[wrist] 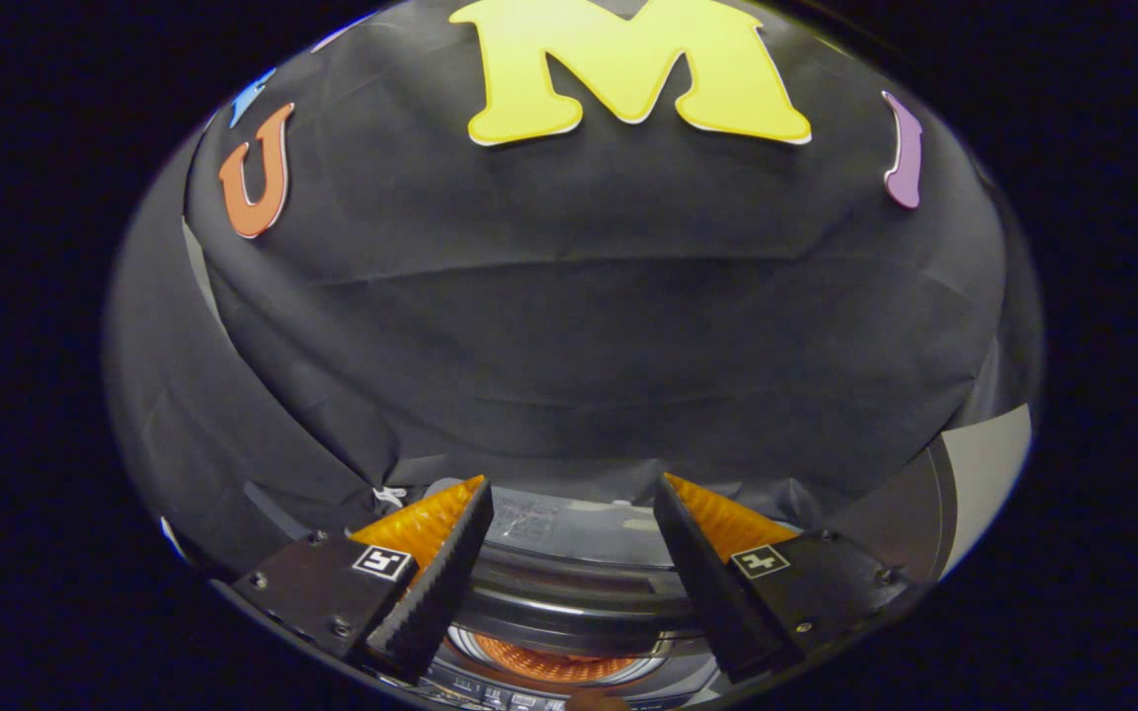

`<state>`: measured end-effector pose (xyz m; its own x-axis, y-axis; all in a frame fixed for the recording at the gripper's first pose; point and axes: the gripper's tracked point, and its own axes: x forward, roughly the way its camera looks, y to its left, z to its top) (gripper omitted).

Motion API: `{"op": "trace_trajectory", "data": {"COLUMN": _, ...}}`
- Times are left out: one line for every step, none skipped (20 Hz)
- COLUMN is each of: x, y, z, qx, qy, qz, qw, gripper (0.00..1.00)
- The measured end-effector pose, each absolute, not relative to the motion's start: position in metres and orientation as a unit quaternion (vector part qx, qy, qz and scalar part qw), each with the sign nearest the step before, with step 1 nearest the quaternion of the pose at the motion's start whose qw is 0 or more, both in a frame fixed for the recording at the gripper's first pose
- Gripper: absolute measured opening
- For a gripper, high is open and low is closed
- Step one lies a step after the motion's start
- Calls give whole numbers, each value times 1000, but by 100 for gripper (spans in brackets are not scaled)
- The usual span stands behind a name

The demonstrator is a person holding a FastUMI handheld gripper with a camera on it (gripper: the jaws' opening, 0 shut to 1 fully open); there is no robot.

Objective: Put the clothes into the washing machine and then close the washing machine lid.

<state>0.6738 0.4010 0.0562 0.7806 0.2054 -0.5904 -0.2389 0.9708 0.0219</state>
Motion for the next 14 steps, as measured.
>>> {"op": "trace_trajectory", "data": {"x": 674, "y": 401, "z": 56, "qx": -28, "qy": 311, "qz": 118, "qw": 943, "gripper": 100}}
{"op": "trace_trajectory", "data": {"x": 673, "y": 401, "z": 56, "qx": -28, "qy": 313, "qz": 118, "qw": 942, "gripper": 100}}
{"op": "trace_trajectory", "data": {"x": 673, "y": 401, "z": 55, "qx": -28, "qy": 315, "qz": 117, "qw": 941, "gripper": 100}}
{"op": "trace_trajectory", "data": {"x": 674, "y": 400, "z": 55, "qx": -27, "qy": 315, "qz": 117, "qw": 942, "gripper": 100}}
{"op": "trace_trajectory", "data": {"x": 674, "y": 400, "z": 55, "qx": -26, "qy": 315, "qz": 117, "qw": 942, "gripper": 100}}
{"op": "trace_trajectory", "data": {"x": 674, "y": 399, "z": 54, "qx": -28, "qy": 316, "qz": 115, "qw": 941, "gripper": 100}}
{"op": "trace_trajectory", "data": {"x": 673, "y": 399, "z": 53, "qx": -27, "qy": 319, "qz": 113, "qw": 941, "gripper": 100}}
{"op": "trace_trajectory", "data": {"x": 672, "y": 401, "z": 54, "qx": -25, "qy": 325, "qz": 114, "qw": 939, "gripper": 100}}
{"op": "trace_trajectory", "data": {"x": 671, "y": 400, "z": 57, "qx": -26, "qy": 326, "qz": 115, "qw": 938, "gripper": 100}}
{"op": "trace_trajectory", "data": {"x": 672, "y": 399, "z": 55, "qx": -28, "qy": 328, "qz": 117, "qw": 937, "gripper": 100}}
{"op": "trace_trajectory", "data": {"x": 673, "y": 399, "z": 54, "qx": -27, "qy": 328, "qz": 116, "qw": 937, "gripper": 100}}
{"op": "trace_trajectory", "data": {"x": 672, "y": 401, "z": 53, "qx": -25, "qy": 330, "qz": 118, "qw": 936, "gripper": 100}}
{"op": "trace_trajectory", "data": {"x": 671, "y": 402, "z": 52, "qx": -25, "qy": 335, "qz": 123, "qw": 934, "gripper": 100}}
{"op": "trace_trajectory", "data": {"x": 671, "y": 402, "z": 54, "qx": -23, "qy": 341, "qz": 126, "qw": 931, "gripper": 100}}
